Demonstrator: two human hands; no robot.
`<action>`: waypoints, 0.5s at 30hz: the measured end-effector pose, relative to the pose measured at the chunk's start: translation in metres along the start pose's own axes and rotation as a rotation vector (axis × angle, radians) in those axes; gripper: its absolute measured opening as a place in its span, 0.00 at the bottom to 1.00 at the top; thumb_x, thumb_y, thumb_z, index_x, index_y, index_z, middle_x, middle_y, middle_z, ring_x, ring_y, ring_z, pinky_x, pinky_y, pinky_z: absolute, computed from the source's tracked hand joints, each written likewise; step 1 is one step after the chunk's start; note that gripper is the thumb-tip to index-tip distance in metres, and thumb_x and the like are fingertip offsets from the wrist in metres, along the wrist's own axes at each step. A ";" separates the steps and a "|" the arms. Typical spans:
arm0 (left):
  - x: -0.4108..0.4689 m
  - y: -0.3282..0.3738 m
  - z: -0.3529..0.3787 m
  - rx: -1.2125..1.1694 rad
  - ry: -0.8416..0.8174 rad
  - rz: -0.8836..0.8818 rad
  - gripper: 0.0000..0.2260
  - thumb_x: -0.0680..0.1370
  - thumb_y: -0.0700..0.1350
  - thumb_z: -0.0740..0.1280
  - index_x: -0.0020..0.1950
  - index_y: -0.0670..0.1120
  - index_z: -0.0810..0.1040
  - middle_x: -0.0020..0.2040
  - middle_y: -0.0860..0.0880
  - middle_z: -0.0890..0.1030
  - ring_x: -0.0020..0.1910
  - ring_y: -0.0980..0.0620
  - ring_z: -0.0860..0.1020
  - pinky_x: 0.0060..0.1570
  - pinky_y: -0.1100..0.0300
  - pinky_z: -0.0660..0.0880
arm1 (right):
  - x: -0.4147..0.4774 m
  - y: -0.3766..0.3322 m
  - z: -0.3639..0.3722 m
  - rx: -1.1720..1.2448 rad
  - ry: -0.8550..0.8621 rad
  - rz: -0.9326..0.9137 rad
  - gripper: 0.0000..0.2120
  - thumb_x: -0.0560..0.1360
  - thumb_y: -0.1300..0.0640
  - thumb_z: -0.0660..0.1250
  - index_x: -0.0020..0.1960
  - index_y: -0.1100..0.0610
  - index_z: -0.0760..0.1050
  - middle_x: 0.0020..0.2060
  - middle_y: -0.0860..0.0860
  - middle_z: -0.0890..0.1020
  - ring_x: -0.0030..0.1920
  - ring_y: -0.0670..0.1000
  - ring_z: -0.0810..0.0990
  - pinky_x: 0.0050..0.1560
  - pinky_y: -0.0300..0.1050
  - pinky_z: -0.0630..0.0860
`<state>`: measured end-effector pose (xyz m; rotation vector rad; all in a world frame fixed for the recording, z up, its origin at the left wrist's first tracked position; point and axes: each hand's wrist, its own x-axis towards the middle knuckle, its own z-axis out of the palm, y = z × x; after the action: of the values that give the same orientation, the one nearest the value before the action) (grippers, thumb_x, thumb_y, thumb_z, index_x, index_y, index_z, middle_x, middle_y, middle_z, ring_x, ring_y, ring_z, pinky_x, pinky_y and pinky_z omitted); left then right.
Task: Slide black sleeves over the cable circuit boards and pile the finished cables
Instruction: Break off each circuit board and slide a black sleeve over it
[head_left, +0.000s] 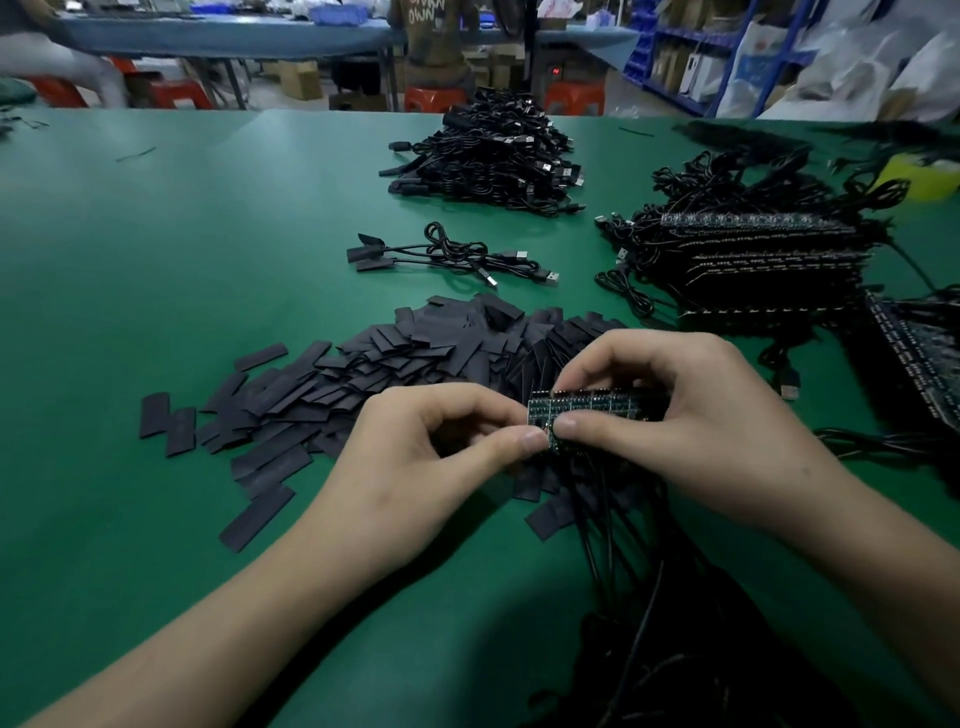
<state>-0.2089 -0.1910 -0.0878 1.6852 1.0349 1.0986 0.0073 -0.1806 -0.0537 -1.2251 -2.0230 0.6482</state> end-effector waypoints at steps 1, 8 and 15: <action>0.001 0.000 0.001 -0.042 -0.007 -0.008 0.06 0.71 0.50 0.74 0.43 0.49 0.86 0.36 0.49 0.86 0.34 0.58 0.82 0.40 0.68 0.76 | -0.001 0.001 0.000 0.035 -0.014 0.016 0.07 0.68 0.48 0.77 0.45 0.45 0.83 0.42 0.40 0.86 0.46 0.41 0.84 0.49 0.43 0.79; 0.002 -0.001 0.002 -0.118 -0.022 -0.031 0.05 0.72 0.48 0.74 0.43 0.48 0.87 0.36 0.48 0.86 0.35 0.57 0.82 0.40 0.68 0.76 | -0.002 0.008 0.003 0.030 -0.027 0.086 0.07 0.71 0.41 0.75 0.45 0.42 0.83 0.41 0.39 0.86 0.43 0.39 0.83 0.51 0.51 0.79; 0.003 0.002 0.002 -0.139 -0.039 -0.045 0.05 0.72 0.47 0.72 0.42 0.46 0.86 0.36 0.47 0.85 0.36 0.56 0.81 0.41 0.67 0.76 | -0.002 0.006 0.008 0.106 -0.046 0.050 0.05 0.74 0.48 0.74 0.46 0.48 0.84 0.42 0.43 0.86 0.46 0.44 0.84 0.55 0.57 0.79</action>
<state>-0.2060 -0.1890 -0.0857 1.5601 0.9455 1.0797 0.0055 -0.1807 -0.0637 -1.2116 -1.9746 0.8039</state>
